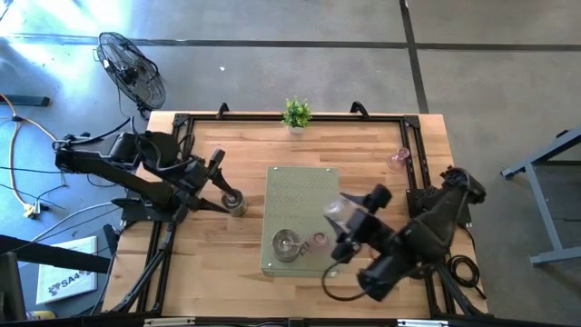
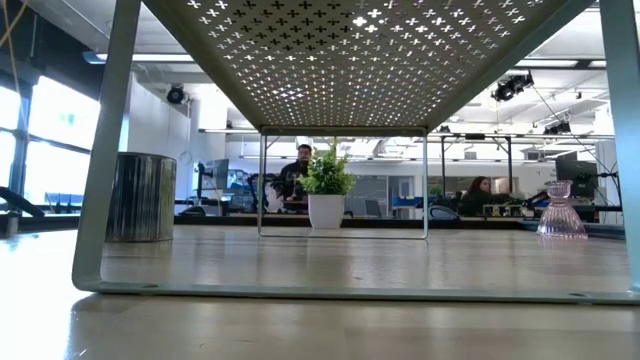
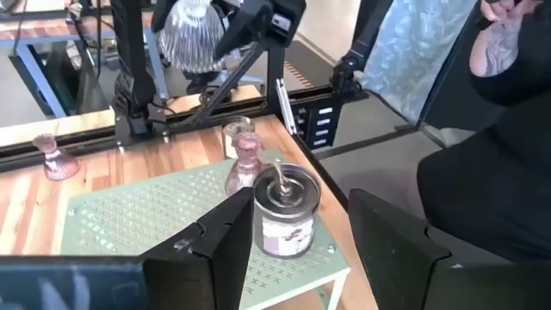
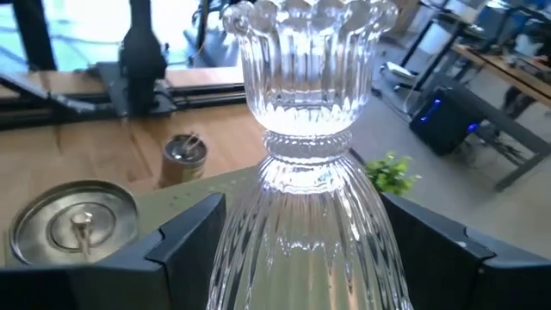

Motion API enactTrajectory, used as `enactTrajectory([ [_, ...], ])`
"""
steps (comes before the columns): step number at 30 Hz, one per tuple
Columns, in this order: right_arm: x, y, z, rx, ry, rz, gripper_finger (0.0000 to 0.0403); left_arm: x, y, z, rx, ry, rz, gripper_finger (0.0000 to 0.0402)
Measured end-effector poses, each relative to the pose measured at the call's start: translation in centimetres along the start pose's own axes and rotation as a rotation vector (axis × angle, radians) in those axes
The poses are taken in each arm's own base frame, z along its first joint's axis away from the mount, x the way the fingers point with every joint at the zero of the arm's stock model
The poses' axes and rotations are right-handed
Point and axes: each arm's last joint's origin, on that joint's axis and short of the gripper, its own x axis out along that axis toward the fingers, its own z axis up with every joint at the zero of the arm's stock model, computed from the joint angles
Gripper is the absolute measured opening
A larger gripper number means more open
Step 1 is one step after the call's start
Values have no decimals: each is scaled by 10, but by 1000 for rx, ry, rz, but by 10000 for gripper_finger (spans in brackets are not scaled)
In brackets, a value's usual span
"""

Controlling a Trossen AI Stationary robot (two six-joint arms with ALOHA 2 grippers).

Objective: Pick & Place candle stick holders
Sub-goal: Put the transparent candle holder on the shelf

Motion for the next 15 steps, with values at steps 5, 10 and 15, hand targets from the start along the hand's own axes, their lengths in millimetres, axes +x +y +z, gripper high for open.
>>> enactTrajectory([
  [5, -20, -3, -7, 47, -53, 33, 276, 8, 1, -9, -3, 23, 1, 186],
  [10, -27, -16, -24, 112, -108, 16, 274, 12, 2, -14, -15, 37, -1, 186],
  [15, -22, -44, -54, 176, -151, -10, 274, 16, 2, -17, -37, 36, -20, 186],
])
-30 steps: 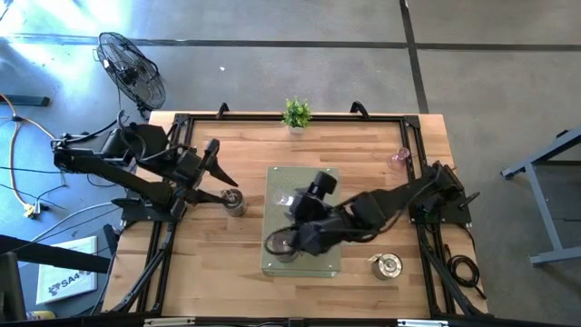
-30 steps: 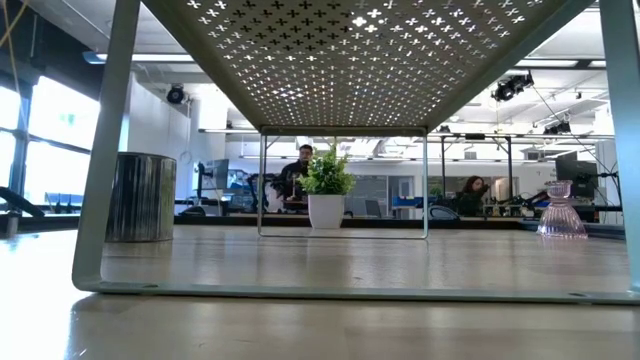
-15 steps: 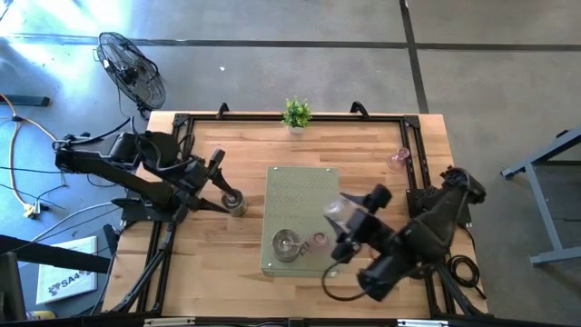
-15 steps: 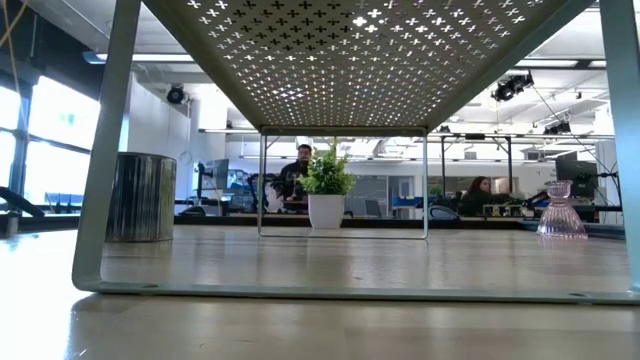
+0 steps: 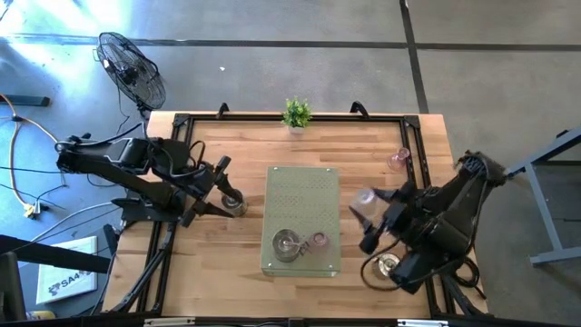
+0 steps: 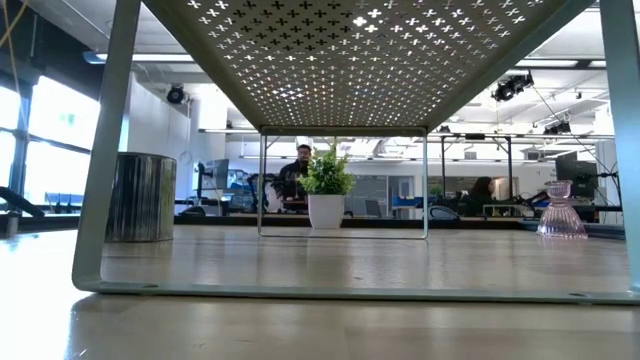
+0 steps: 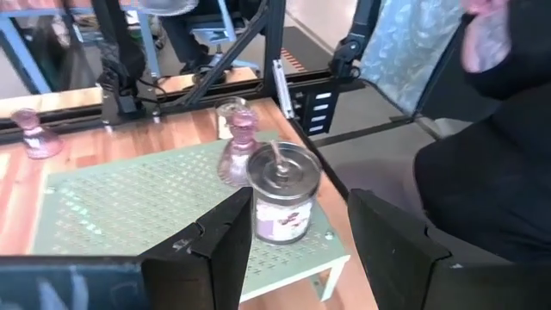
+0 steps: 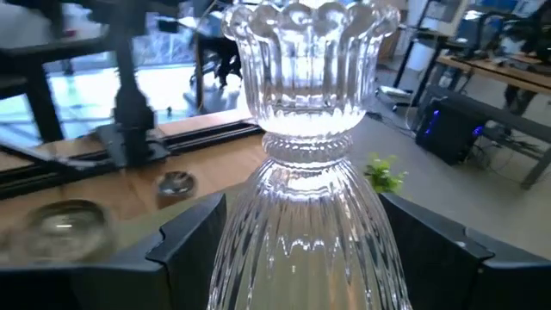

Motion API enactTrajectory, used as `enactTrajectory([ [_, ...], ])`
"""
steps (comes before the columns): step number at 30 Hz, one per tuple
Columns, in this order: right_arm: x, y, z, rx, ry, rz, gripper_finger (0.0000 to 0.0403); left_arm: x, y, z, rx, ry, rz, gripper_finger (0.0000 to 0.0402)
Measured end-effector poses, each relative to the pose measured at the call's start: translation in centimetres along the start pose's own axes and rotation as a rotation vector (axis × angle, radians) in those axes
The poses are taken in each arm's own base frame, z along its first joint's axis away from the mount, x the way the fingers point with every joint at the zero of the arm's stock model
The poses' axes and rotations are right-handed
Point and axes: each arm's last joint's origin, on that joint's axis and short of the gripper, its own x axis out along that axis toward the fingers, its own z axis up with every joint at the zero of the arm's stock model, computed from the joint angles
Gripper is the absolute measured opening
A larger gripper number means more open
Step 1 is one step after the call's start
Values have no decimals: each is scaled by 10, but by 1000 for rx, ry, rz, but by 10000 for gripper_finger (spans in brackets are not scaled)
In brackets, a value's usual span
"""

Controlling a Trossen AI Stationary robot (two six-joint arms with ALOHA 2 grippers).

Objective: Pick & Place candle stick holders
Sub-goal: Put the transparent candle holder on the shelf

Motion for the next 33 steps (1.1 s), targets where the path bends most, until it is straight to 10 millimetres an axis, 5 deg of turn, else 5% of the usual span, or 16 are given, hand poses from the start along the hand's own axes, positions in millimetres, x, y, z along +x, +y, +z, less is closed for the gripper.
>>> enactTrajectory([
  [7, 14, -50, -40, 114, -21, -37, 274, 2, 0, -1, -5, -6, -5, 186],
  [14, 27, -80, -79, 167, -17, -24, 274, 2, 0, 0, -6, -17, -3, 186],
  [33, 71, -111, -123, 148, -79, 353, 274, 40, 9, -3, -43, 33, 6, 186],
])
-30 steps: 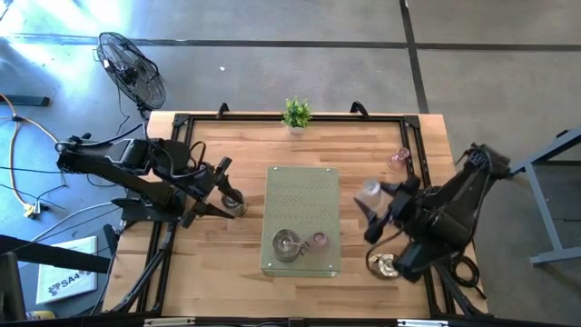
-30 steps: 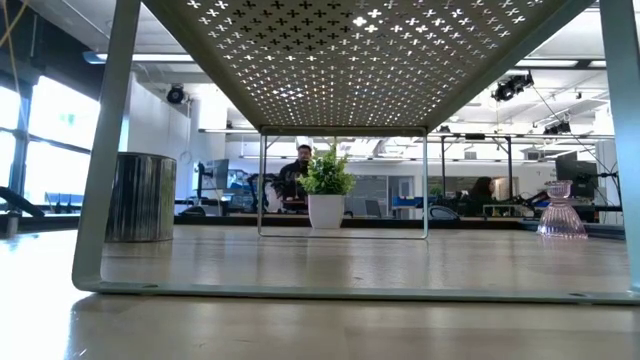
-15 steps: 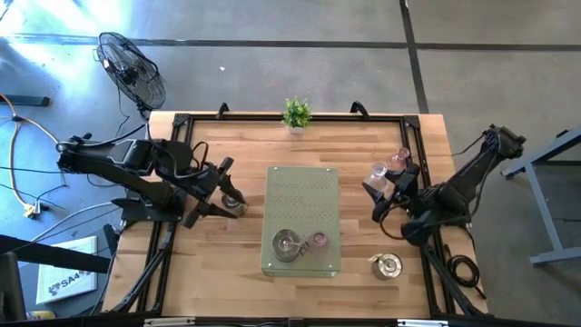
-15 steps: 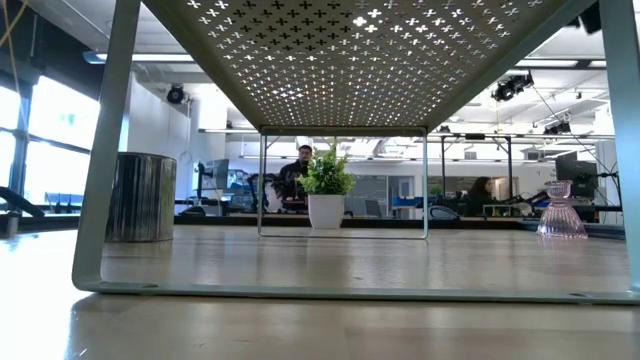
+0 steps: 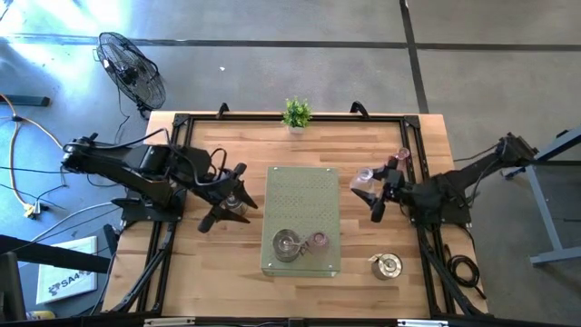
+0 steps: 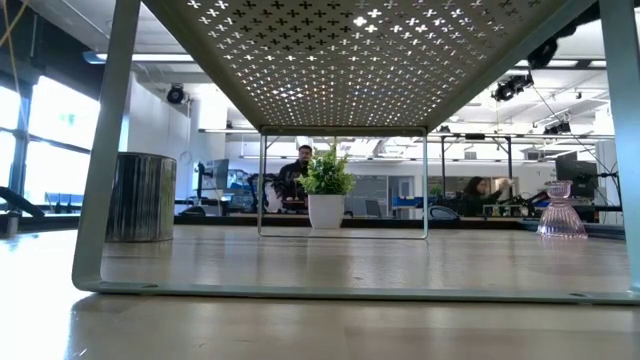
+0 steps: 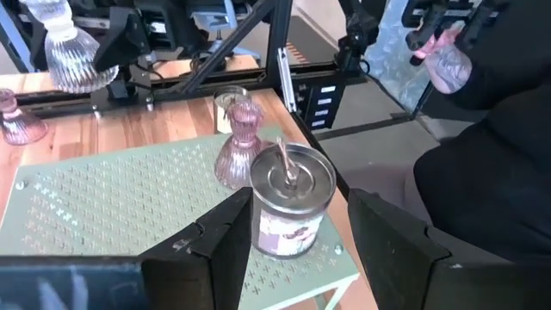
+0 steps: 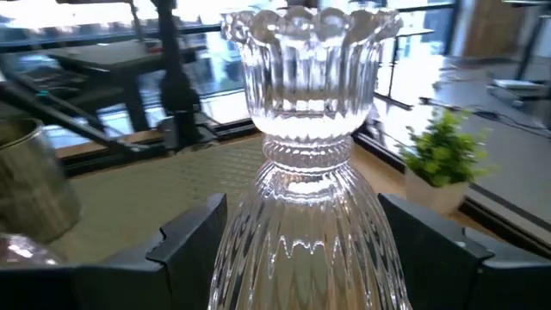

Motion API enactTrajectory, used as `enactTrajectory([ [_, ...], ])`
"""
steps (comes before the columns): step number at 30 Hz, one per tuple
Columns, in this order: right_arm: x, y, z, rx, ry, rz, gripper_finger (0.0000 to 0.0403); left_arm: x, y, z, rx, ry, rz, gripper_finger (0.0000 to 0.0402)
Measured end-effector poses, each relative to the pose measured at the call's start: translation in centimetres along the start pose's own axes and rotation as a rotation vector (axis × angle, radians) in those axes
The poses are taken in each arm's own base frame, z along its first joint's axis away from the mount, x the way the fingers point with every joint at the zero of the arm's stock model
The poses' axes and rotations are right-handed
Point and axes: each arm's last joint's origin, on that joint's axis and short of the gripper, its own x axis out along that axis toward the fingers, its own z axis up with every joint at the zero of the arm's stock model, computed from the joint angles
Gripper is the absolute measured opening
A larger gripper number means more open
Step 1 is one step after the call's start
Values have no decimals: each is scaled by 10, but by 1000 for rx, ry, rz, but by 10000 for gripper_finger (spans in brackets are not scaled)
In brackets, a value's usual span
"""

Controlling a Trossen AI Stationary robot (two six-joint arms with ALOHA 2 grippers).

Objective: Pick & Place candle stick holders
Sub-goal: Put the transparent candle holder on the shelf

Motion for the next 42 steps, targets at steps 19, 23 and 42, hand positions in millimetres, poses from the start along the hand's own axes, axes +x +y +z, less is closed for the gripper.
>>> enactTrajectory([
  [19, 49, -23, -18, -63, 23, 347, 275, 7, -38, 3, 32, -88, 24, 186],
  [23, 61, -17, -25, -81, 37, 423, 275, 14, -48, -3, 37, -120, 19, 186],
  [42, 97, -1, -54, -60, 63, 567, 275, 26, -60, -19, 64, -202, 160, 186],
])
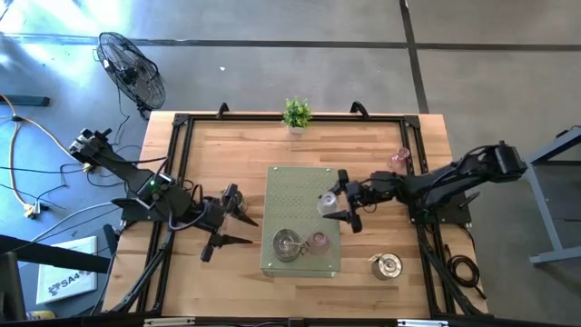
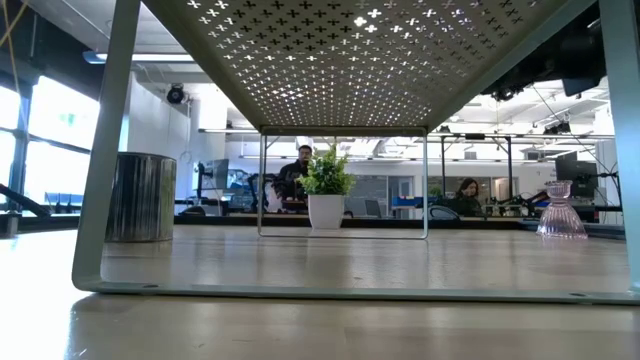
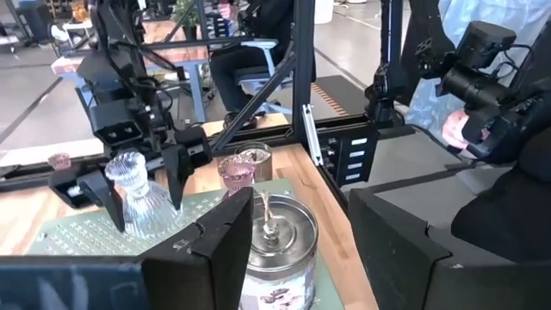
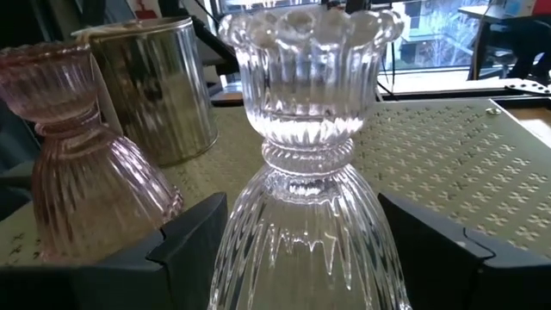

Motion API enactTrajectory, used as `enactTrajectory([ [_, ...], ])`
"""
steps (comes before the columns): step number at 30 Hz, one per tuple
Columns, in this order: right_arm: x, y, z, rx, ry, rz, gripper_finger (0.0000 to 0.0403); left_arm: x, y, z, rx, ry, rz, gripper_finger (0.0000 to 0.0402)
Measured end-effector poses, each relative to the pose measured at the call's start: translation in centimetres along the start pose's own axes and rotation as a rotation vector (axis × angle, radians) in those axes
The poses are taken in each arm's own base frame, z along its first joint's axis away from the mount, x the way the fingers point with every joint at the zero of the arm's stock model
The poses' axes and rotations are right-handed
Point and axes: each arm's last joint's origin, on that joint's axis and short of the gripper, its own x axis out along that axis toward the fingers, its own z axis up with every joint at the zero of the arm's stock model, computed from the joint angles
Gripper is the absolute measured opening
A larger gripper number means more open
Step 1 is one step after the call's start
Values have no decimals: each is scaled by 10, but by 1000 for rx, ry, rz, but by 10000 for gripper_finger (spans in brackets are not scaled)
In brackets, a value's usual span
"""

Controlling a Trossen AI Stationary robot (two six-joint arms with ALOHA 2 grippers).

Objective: Pick & Place candle stick holders
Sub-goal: Put the transparent candle holder on the shelf

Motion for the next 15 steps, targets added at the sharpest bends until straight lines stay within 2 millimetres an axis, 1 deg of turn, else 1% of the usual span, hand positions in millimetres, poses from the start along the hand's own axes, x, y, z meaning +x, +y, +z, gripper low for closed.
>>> enactTrajectory([
  [8, 11, -1, -7, 14, -33, 33, 275, 0, 0, 0, 6, 3, 0, 186],
  [15, 14, -1, -9, 30, -43, 46, 275, 1, 0, -5, -4, 45, 2, 186],
])
